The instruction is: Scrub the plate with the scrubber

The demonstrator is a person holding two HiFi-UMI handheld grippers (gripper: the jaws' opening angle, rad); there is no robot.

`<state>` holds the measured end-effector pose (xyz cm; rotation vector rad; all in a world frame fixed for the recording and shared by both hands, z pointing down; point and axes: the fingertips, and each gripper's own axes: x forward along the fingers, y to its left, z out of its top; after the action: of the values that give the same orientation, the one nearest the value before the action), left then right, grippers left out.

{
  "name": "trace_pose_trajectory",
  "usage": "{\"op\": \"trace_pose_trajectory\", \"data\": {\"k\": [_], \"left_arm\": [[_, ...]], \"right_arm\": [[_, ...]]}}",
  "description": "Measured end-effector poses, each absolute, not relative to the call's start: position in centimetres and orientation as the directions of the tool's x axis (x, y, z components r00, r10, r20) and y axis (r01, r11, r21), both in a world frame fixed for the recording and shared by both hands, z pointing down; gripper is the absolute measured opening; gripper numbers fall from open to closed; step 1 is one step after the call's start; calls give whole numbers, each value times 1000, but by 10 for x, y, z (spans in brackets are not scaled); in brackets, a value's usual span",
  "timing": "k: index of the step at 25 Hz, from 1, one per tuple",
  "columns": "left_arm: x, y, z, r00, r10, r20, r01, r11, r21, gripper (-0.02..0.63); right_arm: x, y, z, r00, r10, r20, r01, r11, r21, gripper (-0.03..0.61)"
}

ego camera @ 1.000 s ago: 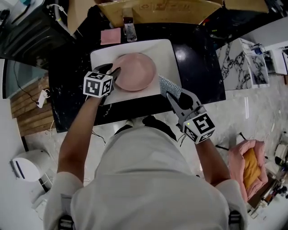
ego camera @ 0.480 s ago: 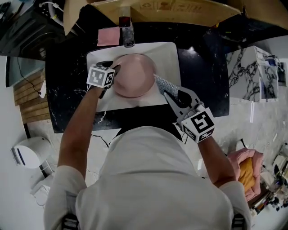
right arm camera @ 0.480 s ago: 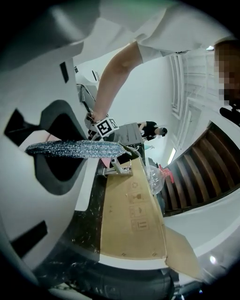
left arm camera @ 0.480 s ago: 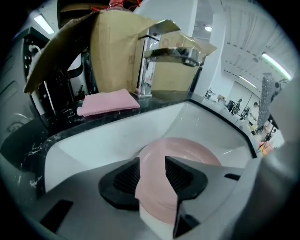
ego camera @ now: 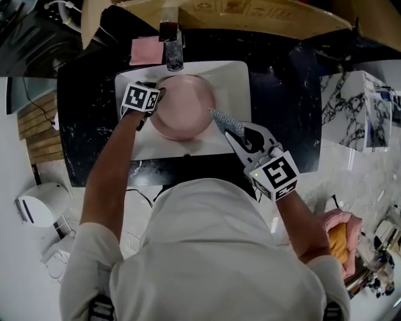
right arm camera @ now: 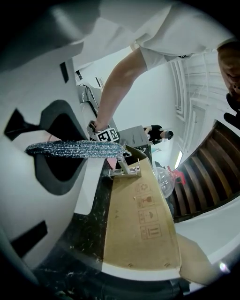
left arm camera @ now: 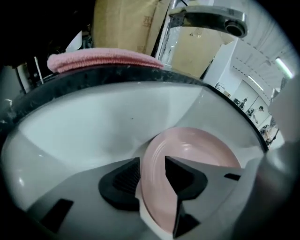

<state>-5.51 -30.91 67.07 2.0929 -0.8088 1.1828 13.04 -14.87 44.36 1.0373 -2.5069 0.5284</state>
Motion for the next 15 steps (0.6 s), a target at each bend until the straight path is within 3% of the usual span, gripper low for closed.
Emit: {"op": "trace_pose_trajectory", "data": {"k": [14,15], "left_arm": [[-42,-315,703,310,-85,947,-694,-701,164,167],[-43,-316,704,294,-89,952,-690,-709,146,143]], "right_arm": [[144,-155,457,-665,-561,493,-724,645,-243,77],[144,-156,457,-665,-563,490,-725,645,-243,77]]}}
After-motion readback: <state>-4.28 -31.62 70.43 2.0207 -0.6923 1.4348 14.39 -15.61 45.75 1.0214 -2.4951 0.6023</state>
